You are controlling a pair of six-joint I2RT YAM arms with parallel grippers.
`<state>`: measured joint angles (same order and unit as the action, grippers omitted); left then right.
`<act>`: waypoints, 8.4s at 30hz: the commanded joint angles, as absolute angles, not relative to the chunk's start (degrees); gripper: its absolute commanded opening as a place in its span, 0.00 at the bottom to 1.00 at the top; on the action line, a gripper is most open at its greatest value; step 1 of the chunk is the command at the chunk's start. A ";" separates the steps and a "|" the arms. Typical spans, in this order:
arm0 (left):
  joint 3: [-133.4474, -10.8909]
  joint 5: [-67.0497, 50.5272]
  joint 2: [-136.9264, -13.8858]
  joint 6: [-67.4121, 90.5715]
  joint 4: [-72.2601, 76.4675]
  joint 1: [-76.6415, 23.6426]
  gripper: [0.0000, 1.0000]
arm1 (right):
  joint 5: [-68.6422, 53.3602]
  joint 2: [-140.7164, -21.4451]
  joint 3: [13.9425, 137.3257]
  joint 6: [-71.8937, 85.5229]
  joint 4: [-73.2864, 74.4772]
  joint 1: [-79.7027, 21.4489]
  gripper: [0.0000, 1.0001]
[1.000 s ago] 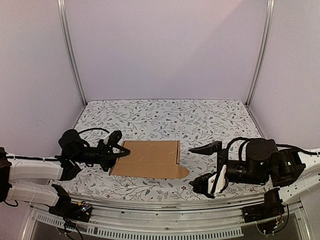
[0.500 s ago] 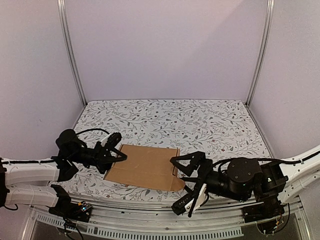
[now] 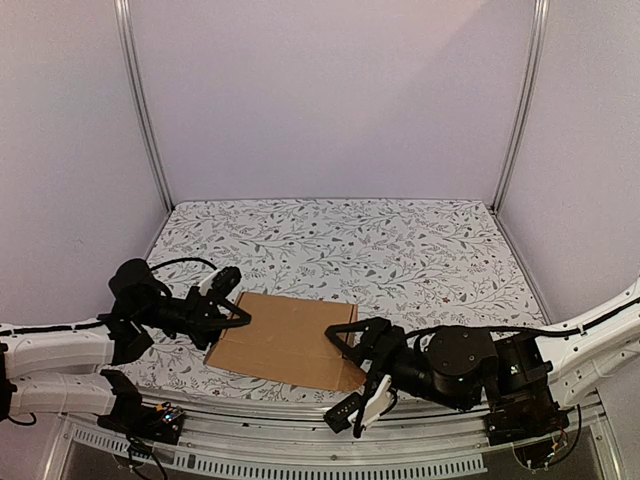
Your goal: Fold the paper box
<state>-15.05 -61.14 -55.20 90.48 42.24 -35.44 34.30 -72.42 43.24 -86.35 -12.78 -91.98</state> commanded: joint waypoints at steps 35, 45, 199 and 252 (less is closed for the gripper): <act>-32.82 -37.87 -38.93 51.25 -17.56 -32.81 1.00 | 39.62 -68.83 38.25 -53.62 -8.82 -92.52 0.42; -40.31 -32.11 -40.69 39.92 -25.57 -32.65 0.99 | 16.24 -65.92 36.01 -26.07 -4.67 -81.65 0.42; -44.02 19.76 -68.52 58.53 -33.16 -63.42 0.00 | 5.19 -60.44 42.01 6.29 13.33 -70.61 0.94; -43.85 26.72 -70.49 60.47 -34.22 -68.38 0.00 | 11.10 -89.97 50.88 -11.84 0.53 -62.47 0.29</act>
